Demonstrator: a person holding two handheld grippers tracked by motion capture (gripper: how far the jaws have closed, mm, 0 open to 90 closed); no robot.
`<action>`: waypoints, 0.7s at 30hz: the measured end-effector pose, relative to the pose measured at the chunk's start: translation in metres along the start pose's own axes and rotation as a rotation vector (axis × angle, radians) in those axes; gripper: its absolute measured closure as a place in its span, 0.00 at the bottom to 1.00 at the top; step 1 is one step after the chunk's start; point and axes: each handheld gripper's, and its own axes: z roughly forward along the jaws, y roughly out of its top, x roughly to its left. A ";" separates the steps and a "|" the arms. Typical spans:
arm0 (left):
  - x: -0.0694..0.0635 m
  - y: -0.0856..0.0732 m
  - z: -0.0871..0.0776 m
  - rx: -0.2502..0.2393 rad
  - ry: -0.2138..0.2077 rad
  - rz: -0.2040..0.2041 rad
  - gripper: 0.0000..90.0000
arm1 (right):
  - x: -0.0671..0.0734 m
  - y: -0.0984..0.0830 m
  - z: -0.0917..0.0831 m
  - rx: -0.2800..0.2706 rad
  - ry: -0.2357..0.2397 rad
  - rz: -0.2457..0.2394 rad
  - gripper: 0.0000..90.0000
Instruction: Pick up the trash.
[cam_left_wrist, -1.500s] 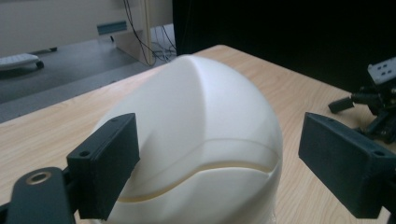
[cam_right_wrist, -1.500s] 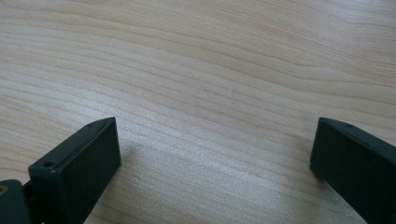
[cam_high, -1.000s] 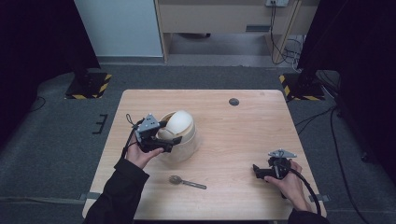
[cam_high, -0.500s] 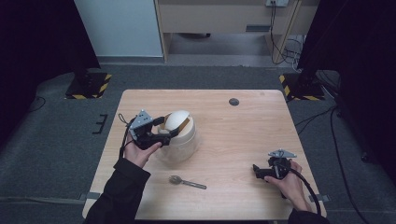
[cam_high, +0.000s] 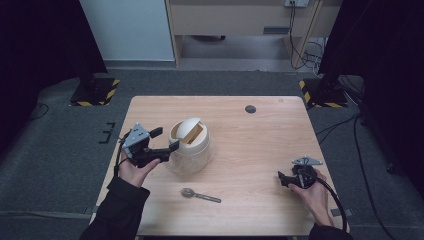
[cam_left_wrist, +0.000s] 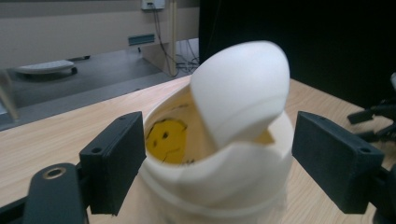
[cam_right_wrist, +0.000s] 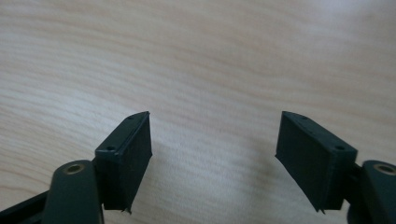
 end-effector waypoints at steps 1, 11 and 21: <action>0.001 -0.004 -0.006 0.008 0.011 0.003 0.19 | 0.001 0.003 -0.002 -0.013 0.005 0.003 0.33; 0.003 -0.056 -0.038 0.126 0.093 -0.033 0.18 | 0.035 0.059 -0.029 -0.217 0.147 -0.107 0.34; 0.005 -0.083 -0.035 0.190 0.109 -0.067 0.18 | 0.099 0.102 -0.036 -0.346 0.382 -0.123 0.33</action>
